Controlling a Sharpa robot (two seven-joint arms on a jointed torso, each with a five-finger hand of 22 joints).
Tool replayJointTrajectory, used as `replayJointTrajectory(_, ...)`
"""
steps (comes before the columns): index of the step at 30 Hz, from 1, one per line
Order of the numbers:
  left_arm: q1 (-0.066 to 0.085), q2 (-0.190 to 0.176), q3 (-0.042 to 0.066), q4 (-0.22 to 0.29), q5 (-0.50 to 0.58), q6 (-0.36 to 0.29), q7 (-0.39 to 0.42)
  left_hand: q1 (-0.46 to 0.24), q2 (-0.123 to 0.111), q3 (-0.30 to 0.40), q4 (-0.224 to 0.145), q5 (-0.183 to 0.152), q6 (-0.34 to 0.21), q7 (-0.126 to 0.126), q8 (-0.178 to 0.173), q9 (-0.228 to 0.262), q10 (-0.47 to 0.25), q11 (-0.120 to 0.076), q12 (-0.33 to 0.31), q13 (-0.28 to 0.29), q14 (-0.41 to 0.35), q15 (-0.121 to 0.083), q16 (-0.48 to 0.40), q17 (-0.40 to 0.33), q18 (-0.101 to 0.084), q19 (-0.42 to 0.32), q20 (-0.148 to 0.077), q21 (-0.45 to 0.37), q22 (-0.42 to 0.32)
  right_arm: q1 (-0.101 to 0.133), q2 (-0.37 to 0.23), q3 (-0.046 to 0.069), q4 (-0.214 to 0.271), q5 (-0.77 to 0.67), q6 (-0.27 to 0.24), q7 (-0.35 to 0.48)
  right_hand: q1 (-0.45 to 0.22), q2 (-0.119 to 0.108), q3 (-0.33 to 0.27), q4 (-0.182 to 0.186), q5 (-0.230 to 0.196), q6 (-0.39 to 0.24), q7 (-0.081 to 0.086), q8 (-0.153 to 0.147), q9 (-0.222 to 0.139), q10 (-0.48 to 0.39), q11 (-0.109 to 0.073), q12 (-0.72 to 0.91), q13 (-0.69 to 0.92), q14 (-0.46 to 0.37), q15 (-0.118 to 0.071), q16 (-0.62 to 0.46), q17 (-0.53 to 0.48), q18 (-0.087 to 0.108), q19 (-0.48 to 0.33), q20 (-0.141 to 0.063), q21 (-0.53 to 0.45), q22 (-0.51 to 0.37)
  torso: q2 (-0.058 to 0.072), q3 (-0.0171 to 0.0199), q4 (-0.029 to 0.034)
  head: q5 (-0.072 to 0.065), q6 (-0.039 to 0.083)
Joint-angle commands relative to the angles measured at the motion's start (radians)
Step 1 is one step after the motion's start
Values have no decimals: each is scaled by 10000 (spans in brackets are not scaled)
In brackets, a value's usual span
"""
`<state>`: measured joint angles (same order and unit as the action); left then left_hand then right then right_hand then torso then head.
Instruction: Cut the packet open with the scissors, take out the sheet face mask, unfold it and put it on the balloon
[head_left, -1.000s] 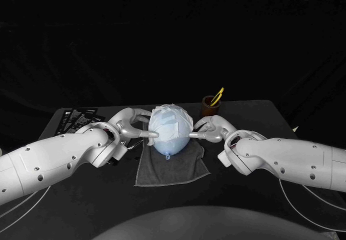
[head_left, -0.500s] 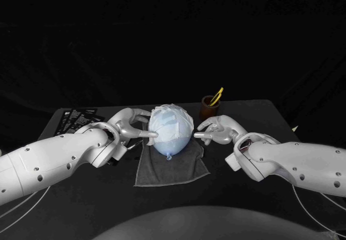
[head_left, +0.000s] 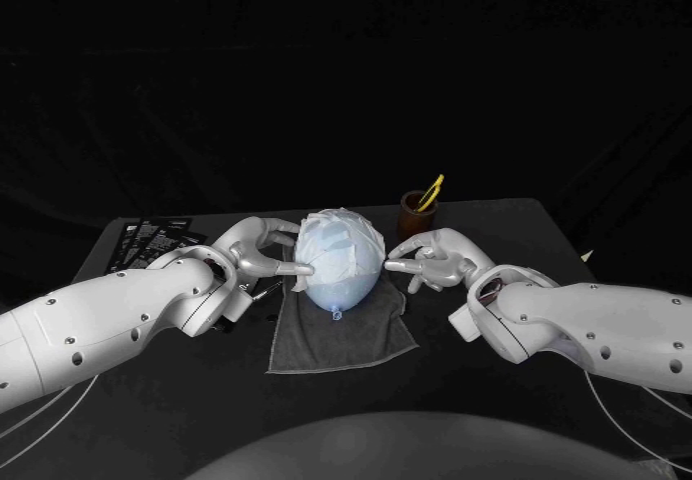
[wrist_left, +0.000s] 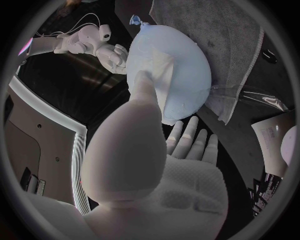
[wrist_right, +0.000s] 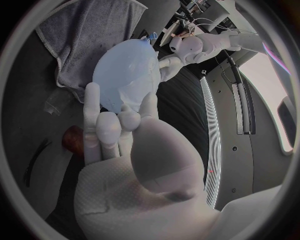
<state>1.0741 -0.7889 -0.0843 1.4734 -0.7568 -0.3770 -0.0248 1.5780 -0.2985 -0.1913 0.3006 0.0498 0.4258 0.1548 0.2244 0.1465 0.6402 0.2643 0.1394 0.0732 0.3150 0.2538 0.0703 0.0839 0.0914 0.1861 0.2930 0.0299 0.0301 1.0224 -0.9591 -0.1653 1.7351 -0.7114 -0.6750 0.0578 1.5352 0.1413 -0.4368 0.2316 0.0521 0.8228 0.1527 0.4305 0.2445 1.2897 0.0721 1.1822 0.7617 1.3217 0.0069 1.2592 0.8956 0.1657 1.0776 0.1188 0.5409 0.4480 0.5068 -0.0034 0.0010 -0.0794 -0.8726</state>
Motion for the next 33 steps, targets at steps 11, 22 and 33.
replayJointTrajectory(11, 7, -8, 8, 53, 88, 33, 5, -26, -40, -66, 21, 34, 44, 1405, 35, 16, 70, 8, 44, -14, 37, -7, 36, 6, 114, 31, 8, 20, 6, -4, 478, 9, -572, 91, -267, 158, 3, 272, -254, -421, -35, 458, 19, -525, -319, 1857, 15, 3066, 6207, 1535, 20, 2370, 3899, 114, -304, -53, 1831, 1528, 11, -13, 4, 34, 0)
replayJointTrajectory(22, 7, -25, 8, 56, 102, 15, 6, -48, -40, -58, 20, 34, 40, 1405, 38, 17, 66, 7, 47, -19, 1, -6, 26, -3, 112, 14, 8, 16, 3, -4, 645, 9, -739, -30, -198, -68, -97, 344, -253, -582, -36, 651, 14, -631, -388, 2332, 27, 3512, 7200, 1898, 40, 2763, 4965, 131, -465, -27, 2451, 2071, 4, -1, -12, 55, 0)
replayJointTrajectory(33, 7, -37, 9, 69, 163, 8, 14, -61, -40, -50, 21, 35, 45, 1405, 42, 20, 65, 7, 48, -22, -5, -5, 23, -3, 112, 18, 7, 16, 3, -27, 746, 8, -766, -225, -59, -234, -146, 384, -249, -648, -36, 836, -19, -611, -390, 2489, 4, 3642, 7505, 2010, 29, 2865, 5310, 142, -537, -26, 2705, 2297, 8, -2, -8, 59, 0)
